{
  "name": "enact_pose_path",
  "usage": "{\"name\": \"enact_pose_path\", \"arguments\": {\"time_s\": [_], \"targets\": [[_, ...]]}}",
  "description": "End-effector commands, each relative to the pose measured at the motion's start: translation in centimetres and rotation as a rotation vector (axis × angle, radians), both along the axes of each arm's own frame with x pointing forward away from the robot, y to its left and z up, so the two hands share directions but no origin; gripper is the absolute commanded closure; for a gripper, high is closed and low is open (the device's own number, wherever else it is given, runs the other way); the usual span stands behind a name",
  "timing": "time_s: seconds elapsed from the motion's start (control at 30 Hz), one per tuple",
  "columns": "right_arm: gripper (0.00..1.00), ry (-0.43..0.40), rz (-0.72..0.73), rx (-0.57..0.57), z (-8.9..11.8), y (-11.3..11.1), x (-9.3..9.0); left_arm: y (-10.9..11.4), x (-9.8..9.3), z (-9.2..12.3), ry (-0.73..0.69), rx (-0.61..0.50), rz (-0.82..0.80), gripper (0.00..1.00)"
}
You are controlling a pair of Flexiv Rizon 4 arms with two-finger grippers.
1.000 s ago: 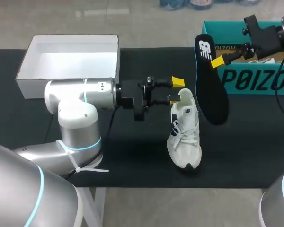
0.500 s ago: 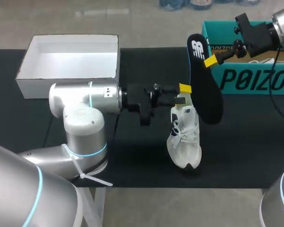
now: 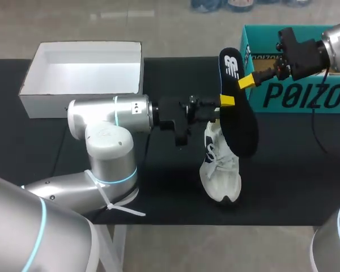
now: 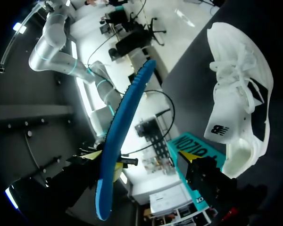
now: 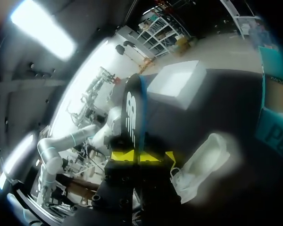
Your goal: Take the shoe out of the shoebox, open the shoe tongue, remove and reinsert the insole, then place the shoe into the shoebox
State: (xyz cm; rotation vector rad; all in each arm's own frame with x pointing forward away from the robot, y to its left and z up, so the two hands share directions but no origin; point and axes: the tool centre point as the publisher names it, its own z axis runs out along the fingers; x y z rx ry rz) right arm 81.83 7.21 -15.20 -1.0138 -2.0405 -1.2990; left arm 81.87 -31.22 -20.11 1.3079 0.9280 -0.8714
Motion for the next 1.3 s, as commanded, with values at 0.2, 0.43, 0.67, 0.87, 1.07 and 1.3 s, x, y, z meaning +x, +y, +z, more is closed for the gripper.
{"name": "enact_pose_path", "arguments": {"time_s": [0.2, 0.43, 0.67, 0.87, 1.07, 1.3], "targets": [[1.0, -0.003, 0.023, 0.024, -0.1, 1.4, -0.4, -1.3, 0.7, 0.0, -0.016, 0.009, -0.016, 0.74], [1.0, -0.002, 0.023, 0.017, -0.1, 1.7, 0.0, -1.0, 1.0, -0.2, -0.018, 0.007, -0.02, 1.0], [1.0, 0.007, 0.026, 0.012, -0.5, 2.0, 0.2, -0.6, 1.3, -0.2, -0.014, 0.006, -0.012, 1.0], [1.0, 0.014, 0.025, 0.008, -0.6, 2.1, 0.2, -0.6, 1.2, -0.1, -0.014, -0.002, -0.014, 1.0], [1.0, 0.017, 0.017, 0.005, -0.6, 1.9, -0.1, -0.4, 1.0, -0.1, -0.013, -0.008, -0.016, 1.0], [1.0, 0.017, 0.01, -0.008, -0.6, 1.8, -0.3, -0.1, 0.9, -0.1, -0.015, -0.002, -0.019, 1.0]]}}
